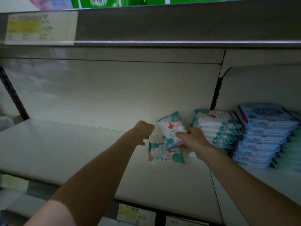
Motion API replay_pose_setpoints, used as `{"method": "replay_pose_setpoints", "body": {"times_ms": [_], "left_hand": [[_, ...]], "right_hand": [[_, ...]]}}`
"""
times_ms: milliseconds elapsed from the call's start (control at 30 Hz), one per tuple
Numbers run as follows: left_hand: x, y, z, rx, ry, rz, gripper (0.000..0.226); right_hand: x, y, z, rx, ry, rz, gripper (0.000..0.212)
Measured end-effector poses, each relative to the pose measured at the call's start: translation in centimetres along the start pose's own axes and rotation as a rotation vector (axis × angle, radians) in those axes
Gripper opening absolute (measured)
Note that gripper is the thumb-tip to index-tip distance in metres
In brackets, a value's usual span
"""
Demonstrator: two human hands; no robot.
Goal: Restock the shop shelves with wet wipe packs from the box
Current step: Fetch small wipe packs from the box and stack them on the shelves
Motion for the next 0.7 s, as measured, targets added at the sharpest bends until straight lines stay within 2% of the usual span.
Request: {"method": "replay_pose_setpoints", "body": {"times_ms": [67,133,233,300,367,467,600,700], "left_hand": [[0.0,-1.0,-0.3,0.011,-0.18,-0.283,0.03],[-0.4,-2.9,-0.4,-0.057,-0.292,-0.408,0.046],[-2.0,-5.6,0.4,-0.193,-0.363,-0.564,0.045],[-2.8,-5.7,0.1,-0.159,-0.367,-0.685,0.046],[-3.3,-4.7,-0.2,-0.116,-0.289,-0.696,0.04],[-4.4,-2.9,-0.3,-0.142,-0.047,-0.562,0.019],[-5.5,-2.6,-0.3,-0.168,0.163,-0.326,0.022],[-5.8,-3.3,0.0,-0.213,0.184,-0.314,0.012]], "right_hand": [[0.5,0.3,-0.4,0.036,0.042,0.101,0.005],[0.6,0.2,-0.7,0.062,0.074,0.155,0.009],[0.5,0.1,-0.9,0.07,0.098,0.206,0.019],[0.4,0.3,-0.9,0.068,0.111,0.255,0.018],[0.8,0.5,-0.9,0.056,0.11,0.293,0.02],[2.4,0.0,-0.7,-0.011,0.048,0.349,0.024],[3.7,-1.5,-0.3,-0.089,-0.039,0.309,0.022],[3.7,-2.3,0.2,-0.139,0.0,0.405,0.022]]}}
Point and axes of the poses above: each hand's wrist, its own z-axis away from the middle knuckle, its own y-axis out of the back of the hand, x = y × z, the point moved 8 cm from there along -z, towards the middle knuckle, and after that the axes turned 14 degrees about x, right-handed, at the moved point
